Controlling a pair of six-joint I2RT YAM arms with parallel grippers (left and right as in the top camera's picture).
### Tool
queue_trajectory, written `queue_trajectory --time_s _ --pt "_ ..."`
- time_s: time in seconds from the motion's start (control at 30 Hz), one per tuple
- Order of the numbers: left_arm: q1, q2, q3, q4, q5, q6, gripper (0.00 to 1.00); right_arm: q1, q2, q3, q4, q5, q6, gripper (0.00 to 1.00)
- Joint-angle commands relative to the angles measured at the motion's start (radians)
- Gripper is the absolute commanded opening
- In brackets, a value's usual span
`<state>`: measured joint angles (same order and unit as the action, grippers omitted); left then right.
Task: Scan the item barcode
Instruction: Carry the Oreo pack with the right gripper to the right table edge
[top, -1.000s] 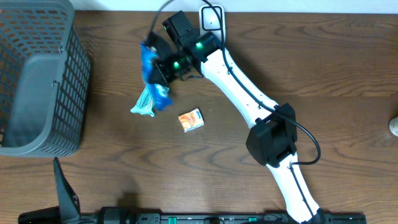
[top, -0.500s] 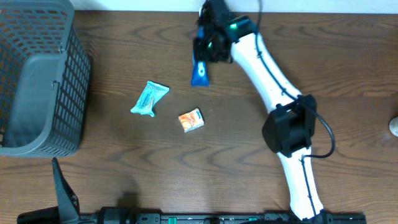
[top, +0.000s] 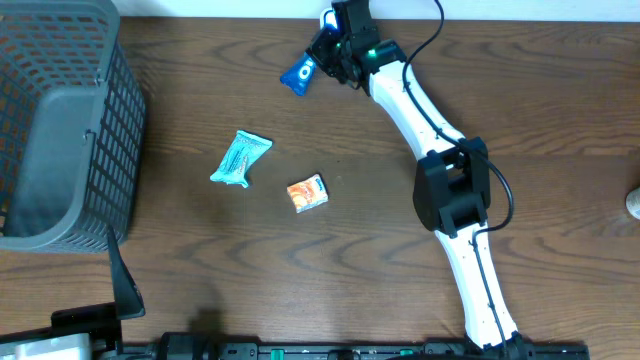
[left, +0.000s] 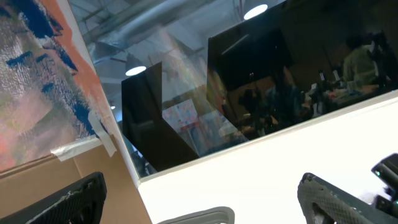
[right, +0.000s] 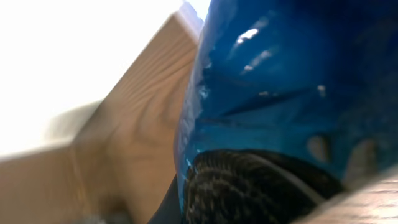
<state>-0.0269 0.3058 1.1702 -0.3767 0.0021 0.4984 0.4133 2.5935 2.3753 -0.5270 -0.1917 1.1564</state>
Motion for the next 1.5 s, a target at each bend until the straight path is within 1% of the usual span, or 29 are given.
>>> queue_trajectory --time_s 0.0,0.13,0.27,0.33,0.37,0.4,0.43,0.57,0.6,0.67,0.7,0.8,0.83,0.87,0.9,0.97,1.03,1.1,1.17,1.23,1.27,1.33,1.4,1.47 --pt "0.005 -0.001 -0.014 0.009 0.006 -0.002 0.98 -0.003 -0.019 0.011 0.039 0.108 0.169 0.02" --pt "0.005 -0.001 -0.042 0.009 0.006 -0.002 0.98 -0.002 0.006 0.011 0.127 0.113 0.191 0.02" --pt "0.005 0.001 -0.057 0.016 0.006 -0.002 0.98 -0.002 0.017 0.011 0.128 0.11 0.231 0.02" --pt "0.005 0.011 -0.058 0.021 0.006 -0.002 0.98 0.0 0.024 0.011 0.134 0.097 0.291 0.02" --pt "0.005 0.013 -0.058 0.022 0.006 -0.002 0.98 0.0 0.027 0.011 0.153 0.101 0.285 0.02" --pt "0.005 0.017 -0.058 0.022 0.006 -0.002 0.98 0.0 0.027 0.011 0.169 0.102 0.269 0.02" --pt "0.005 0.019 -0.058 0.022 0.006 -0.002 0.98 -0.001 0.031 0.011 0.201 0.105 0.212 0.02" --pt "0.005 0.019 -0.058 0.023 0.006 -0.002 0.98 -0.014 0.031 0.011 0.205 0.063 0.183 0.02" --pt "0.005 0.019 -0.058 0.025 0.006 -0.002 0.98 -0.019 0.03 0.011 0.213 0.026 0.157 0.02" --pt "0.005 0.019 -0.058 0.029 0.006 -0.002 0.98 -0.036 0.002 0.013 0.214 -0.033 0.049 0.01" --pt "0.005 0.019 -0.058 0.029 0.006 -0.002 0.98 -0.049 -0.031 0.013 0.165 -0.047 -0.004 0.01" --pt "0.005 0.019 -0.058 0.029 0.006 -0.002 0.98 -0.092 -0.139 0.013 -0.069 -0.042 -0.106 0.01" --pt "0.005 0.019 -0.058 0.029 0.006 -0.002 0.98 -0.101 -0.159 0.013 -0.119 -0.04 -0.128 0.01" --pt "0.005 0.019 -0.058 0.029 0.006 -0.002 0.98 -0.136 -0.235 0.013 -0.301 0.011 -0.208 0.01" --pt "0.005 0.019 -0.058 0.029 0.006 -0.002 0.98 -0.149 -0.26 0.013 -0.362 0.04 -0.238 0.01" --pt "0.005 0.019 -0.058 0.029 0.006 -0.002 0.98 -0.204 -0.339 0.013 -0.589 0.214 -0.315 0.01" --pt "0.005 0.019 -0.058 0.029 0.006 -0.002 0.98 -0.248 -0.374 0.013 -0.722 0.307 -0.353 0.01" --pt "0.005 0.019 -0.058 0.028 0.014 -0.002 0.98 -0.324 -0.396 0.013 -0.86 0.342 -0.484 0.01" --pt "0.005 0.019 -0.059 0.028 0.014 -0.002 0.98 -0.407 -0.392 0.008 -0.962 0.367 -0.565 0.01" --pt "0.005 0.019 -0.06 0.029 0.014 -0.002 0.98 -0.477 -0.388 -0.013 -0.999 0.383 -0.609 0.01" --pt "0.005 0.019 -0.06 0.029 0.014 -0.002 0.98 -0.509 -0.387 -0.029 -1.0 0.387 -0.632 0.01" --pt "0.005 0.019 -0.06 0.028 0.014 -0.002 0.98 -0.621 -0.387 -0.095 -0.975 0.402 -0.673 0.01" --pt "0.005 0.019 -0.06 0.027 0.013 -0.002 0.98 -0.734 -0.386 -0.196 -0.894 0.412 -0.712 0.01" --pt "0.005 0.019 -0.06 0.027 0.013 -0.002 0.98 -0.807 -0.386 -0.284 -0.818 0.412 -0.721 0.01"
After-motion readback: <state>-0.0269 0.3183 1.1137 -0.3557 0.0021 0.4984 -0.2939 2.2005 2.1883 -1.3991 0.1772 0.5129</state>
